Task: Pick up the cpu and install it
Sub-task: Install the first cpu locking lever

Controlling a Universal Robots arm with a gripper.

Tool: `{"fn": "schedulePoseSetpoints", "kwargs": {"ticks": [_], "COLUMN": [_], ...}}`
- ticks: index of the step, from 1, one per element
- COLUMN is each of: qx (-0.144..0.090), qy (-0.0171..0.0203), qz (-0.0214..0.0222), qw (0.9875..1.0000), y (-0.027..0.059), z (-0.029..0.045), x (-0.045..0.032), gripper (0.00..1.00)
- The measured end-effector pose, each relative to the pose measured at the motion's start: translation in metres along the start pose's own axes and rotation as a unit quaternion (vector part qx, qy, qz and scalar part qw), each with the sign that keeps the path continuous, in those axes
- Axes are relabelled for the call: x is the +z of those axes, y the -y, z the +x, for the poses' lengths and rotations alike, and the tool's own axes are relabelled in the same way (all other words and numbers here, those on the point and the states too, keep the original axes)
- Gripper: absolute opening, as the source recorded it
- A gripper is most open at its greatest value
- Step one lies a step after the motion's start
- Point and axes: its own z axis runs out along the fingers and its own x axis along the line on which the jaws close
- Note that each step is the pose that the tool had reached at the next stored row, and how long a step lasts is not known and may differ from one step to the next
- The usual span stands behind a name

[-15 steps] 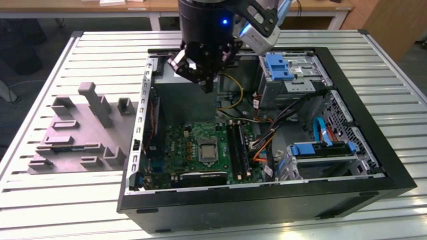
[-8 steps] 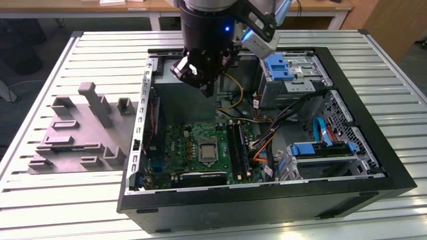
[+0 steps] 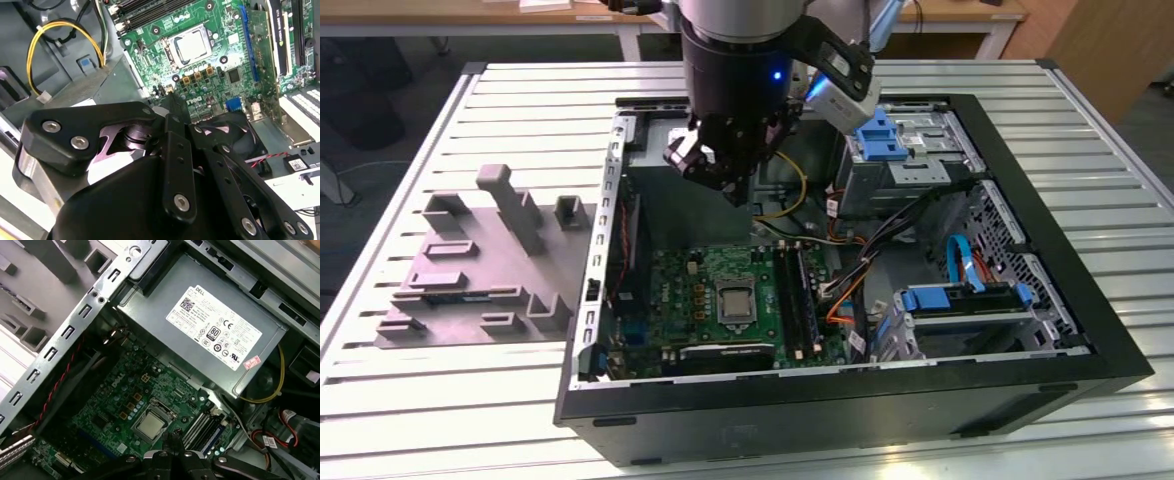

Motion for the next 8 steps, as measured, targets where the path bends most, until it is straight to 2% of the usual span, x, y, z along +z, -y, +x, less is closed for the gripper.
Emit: {"fn": "schedulePoseSetpoints", "kwargs": {"ticks": [8], "qx": [0.0], "qy": [0.0], "qz": [0.0], "qw": [1.0], "y": [0.0065], "z": [-0.0067], "x": [0.0052], "gripper": [0.11]}}
